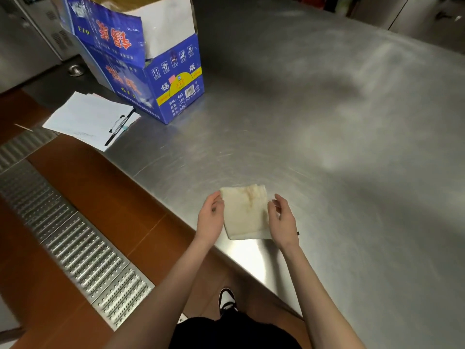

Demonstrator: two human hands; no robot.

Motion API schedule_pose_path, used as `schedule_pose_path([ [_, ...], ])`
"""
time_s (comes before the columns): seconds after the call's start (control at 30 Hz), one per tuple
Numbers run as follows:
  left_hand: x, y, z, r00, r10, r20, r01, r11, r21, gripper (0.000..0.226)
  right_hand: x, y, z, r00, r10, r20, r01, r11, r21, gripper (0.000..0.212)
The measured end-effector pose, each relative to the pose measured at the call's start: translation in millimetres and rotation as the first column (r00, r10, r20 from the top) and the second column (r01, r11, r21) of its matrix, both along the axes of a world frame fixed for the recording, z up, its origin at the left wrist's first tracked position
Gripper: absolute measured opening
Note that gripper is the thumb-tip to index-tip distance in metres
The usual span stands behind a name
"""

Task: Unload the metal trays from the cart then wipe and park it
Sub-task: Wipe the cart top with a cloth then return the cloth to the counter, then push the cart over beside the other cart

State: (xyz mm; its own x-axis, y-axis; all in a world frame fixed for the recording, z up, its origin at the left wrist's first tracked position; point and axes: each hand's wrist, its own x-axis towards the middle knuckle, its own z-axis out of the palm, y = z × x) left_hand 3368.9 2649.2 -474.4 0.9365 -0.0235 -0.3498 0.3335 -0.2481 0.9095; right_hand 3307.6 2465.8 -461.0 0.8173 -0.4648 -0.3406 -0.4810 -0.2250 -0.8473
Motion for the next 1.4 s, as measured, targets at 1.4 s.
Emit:
schedule_pose_path([
  [1.4,-137.3,-269.6,216.6,0.584,-0.434,0.686,0.773,0.556,-0.306,0.059,-231.3,-152.1,219.2,0.398,-0.39,0.83,0.752,0.657,-0.052,0.081],
])
